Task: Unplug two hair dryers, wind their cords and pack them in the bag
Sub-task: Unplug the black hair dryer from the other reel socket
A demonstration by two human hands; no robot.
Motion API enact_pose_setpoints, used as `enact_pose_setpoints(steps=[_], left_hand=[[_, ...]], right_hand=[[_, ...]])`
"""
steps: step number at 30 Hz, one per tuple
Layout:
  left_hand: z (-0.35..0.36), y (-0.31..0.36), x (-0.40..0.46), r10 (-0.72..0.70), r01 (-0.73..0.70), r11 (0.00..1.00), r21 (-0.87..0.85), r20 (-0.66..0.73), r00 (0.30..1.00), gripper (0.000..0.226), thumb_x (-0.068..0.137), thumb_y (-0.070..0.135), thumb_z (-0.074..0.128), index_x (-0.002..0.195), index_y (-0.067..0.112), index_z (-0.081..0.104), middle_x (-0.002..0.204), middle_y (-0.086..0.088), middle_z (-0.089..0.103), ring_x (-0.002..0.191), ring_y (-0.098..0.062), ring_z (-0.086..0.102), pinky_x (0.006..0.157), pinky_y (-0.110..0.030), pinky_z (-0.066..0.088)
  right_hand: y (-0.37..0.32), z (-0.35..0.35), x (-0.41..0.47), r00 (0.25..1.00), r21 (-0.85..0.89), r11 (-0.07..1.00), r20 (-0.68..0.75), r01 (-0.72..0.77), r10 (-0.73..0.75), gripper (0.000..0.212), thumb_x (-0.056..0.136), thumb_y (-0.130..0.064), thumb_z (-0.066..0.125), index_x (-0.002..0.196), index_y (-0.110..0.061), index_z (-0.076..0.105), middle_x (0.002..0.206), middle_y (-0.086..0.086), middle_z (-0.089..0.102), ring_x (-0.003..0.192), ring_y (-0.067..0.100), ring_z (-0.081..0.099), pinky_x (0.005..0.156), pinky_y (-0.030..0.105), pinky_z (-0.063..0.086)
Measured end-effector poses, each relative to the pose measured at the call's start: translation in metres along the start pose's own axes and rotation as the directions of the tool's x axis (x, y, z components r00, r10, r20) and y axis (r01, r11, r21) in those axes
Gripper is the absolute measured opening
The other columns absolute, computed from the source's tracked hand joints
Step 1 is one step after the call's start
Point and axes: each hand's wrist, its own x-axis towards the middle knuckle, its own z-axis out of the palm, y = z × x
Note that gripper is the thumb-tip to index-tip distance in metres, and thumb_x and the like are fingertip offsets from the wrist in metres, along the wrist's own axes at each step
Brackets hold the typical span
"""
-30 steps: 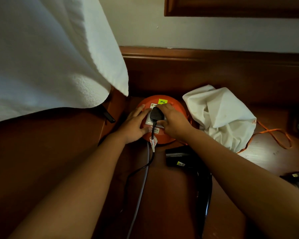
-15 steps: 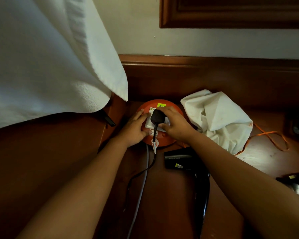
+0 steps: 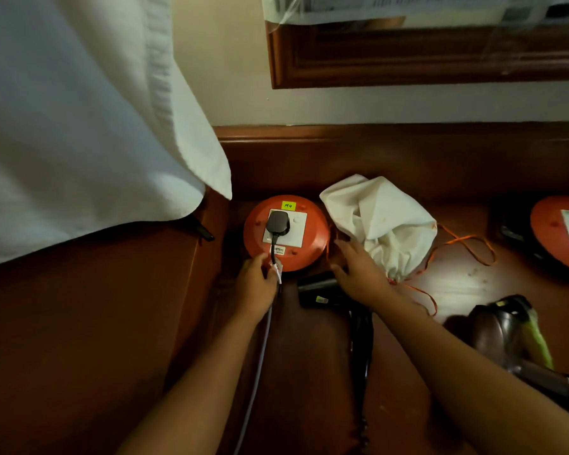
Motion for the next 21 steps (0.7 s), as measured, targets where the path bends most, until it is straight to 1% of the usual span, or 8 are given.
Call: enact_pose_setpoints(steps=[2,4,7,8,12,15,19,21], left_hand=[[0.004,-0.004,-0.011,-0.012,0.011,1.0,0.013,0.07,0.997,0.047,0.095,0.016,0.054,0.14,0.018,0.043,0.12,-0.012,0.061,0.107,-0.026,0.06,0.085,-0.035,0.048],[0.009,-0.003,-0.019,-0.057,0.06,0.998,-0.025,0.105,0.993,0.051,0.095,0.011,0.053,0.144,0.017,0.038,0.117,-0.016,0.064,0.106,-0.028,0.061,0.084,-0.035,0.047],[0.016,-0.002,-0.027,-0.079,0.082,0.995,-0.05,0.066,0.995,0.036,0.096,0.009,0.047,0.131,0.016,0.053,0.121,-0.015,0.062,0.093,-0.022,0.061,0.074,-0.03,0.049],[0.018,-0.002,-0.03,-0.074,0.075,0.997,-0.007,0.05,0.996,0.032,0.096,0.01,0.046,0.126,0.016,0.057,0.123,-0.015,0.059,0.091,-0.022,0.06,0.073,-0.03,0.048],[0.02,-0.016,-0.036,-0.088,0.08,0.923,0.377,0.004,0.996,0.048,0.094,0.037,0.051,0.139,0.021,0.042,0.141,-0.012,0.042,0.129,-0.032,0.041,0.104,-0.046,0.035],[0.026,-0.034,-0.037,-0.112,0.092,0.918,0.385,0.03,0.993,0.042,0.091,0.042,0.052,0.127,0.021,0.049,0.126,-0.011,0.056,0.114,-0.033,0.054,0.096,-0.048,0.045],[0.027,-0.038,-0.046,-0.011,0.032,0.935,0.354,-0.06,0.998,0.03,0.093,0.013,0.05,0.12,0.006,0.06,0.121,-0.018,0.057,0.11,-0.035,0.055,0.091,-0.041,0.043],[0.026,-0.037,-0.052,0.059,-0.032,0.953,0.301,-0.08,0.995,0.027,0.095,0.012,0.049,0.116,0.004,0.062,0.118,-0.018,0.059,0.107,-0.034,0.056,0.087,-0.039,0.044]], right_hand=[[0.011,0.001,-0.022,0.999,-0.175,0.985,0.04,0.003,0.004,0.064,0.087,-0.042,0.059,0.142,-0.016,0.037,0.139,0.011,0.043,0.126,0.031,0.043,0.107,0.041,0.032],[0.017,0.0,-0.035,0.998,-0.283,0.959,0.061,-0.013,0.031,0.07,0.085,-0.053,0.058,0.143,-0.02,0.036,0.141,0.007,0.04,0.13,0.028,0.037,0.113,0.041,0.021],[0.02,-0.004,-0.045,0.993,-0.318,0.947,0.098,-0.031,0.065,0.083,0.079,-0.063,0.059,0.146,-0.024,0.028,0.149,0.006,0.03,0.138,0.026,0.026,0.117,0.046,0.012],[0.022,-0.004,-0.049,0.989,-0.341,0.94,0.132,-0.018,0.067,0.089,0.076,-0.065,0.06,0.147,-0.025,0.024,0.151,0.006,0.026,0.141,0.026,0.021,0.117,0.048,0.012],[0.031,-0.007,-0.063,0.982,-0.396,0.917,0.159,-0.033,0.103,0.094,0.075,-0.057,0.067,0.149,-0.026,0.017,0.151,0.005,0.025,0.14,0.026,0.02,0.113,0.048,0.02],[0.037,-0.01,-0.07,0.985,-0.376,0.925,0.127,-0.062,0.117,0.09,0.075,-0.053,0.068,0.148,-0.025,0.022,0.15,0.004,0.027,0.138,0.026,0.024,0.112,0.048,0.022],[0.044,-0.011,-0.074,0.986,-0.368,0.927,0.109,-0.078,0.126,0.089,0.074,-0.053,0.07,0.147,-0.024,0.025,0.15,0.004,0.029,0.136,0.027,0.026,0.111,0.048,0.024],[0.045,-0.01,-0.074,0.987,-0.36,0.929,0.099,-0.083,0.127,0.089,0.074,-0.052,0.07,0.146,-0.024,0.026,0.149,0.004,0.03,0.136,0.027,0.027,0.111,0.048,0.024]])
